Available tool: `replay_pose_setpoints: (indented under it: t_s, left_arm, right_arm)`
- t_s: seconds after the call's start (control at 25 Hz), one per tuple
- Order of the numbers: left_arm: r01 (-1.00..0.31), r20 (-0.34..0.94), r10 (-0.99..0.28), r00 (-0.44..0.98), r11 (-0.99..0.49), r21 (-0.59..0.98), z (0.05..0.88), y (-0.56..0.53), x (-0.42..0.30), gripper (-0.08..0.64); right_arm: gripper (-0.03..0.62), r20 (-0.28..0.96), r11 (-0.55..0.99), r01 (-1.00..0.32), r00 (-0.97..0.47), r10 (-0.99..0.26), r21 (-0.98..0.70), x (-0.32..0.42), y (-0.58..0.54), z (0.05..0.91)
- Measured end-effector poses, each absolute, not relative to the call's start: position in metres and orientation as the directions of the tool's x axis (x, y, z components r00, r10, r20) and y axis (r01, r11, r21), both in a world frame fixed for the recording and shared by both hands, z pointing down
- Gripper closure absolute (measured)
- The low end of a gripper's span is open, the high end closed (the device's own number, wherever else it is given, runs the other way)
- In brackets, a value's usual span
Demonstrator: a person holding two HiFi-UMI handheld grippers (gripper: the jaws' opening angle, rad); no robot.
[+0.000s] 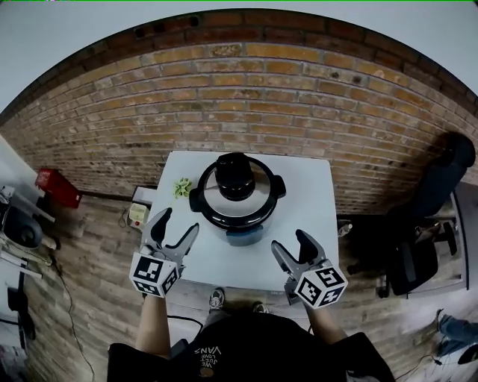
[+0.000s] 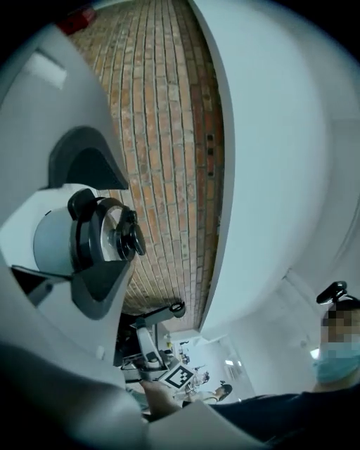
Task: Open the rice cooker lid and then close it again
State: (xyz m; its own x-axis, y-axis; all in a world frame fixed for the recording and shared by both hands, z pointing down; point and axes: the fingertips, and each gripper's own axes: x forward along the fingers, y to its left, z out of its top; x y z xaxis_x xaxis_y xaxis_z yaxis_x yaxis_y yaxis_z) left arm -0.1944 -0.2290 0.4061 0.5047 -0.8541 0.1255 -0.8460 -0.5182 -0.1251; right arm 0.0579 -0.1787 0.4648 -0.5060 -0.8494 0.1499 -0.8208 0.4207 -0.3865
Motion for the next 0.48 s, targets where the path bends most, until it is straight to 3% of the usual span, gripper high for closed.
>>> replay_pose_setpoints:
  t_s: [0.2, 0.36, 0.48]
  left_arm:
    - [-0.920, 0.071, -0.919, 0.387, -0.390, -0.035, 0.417, -0.196, -0.213, 0.245]
    - [-0.937, 0.073, -0.936, 0.343, -0.347, -0.049, 0.428, -0.171, -0.216, 0.249]
    - [-0.946, 0.076, -0.944, 0.321, -0.324, -0.032, 0.438, -0.153, -0.217, 0.297]
  right_arm:
    - [0.258, 0.160, 0.463, -0.810, -0.543, -0.824, -0.359, 0.051, -0.181, 0.466]
    - [0.261, 0.163, 0.505, -0.792, -0.579, -0.799, -0.343, 0.041, -0.181, 0.469]
    - [0.272, 0.166, 0.532, -0.778, -0.605, -0.779, -0.335, 0.033, -0.177, 0.472]
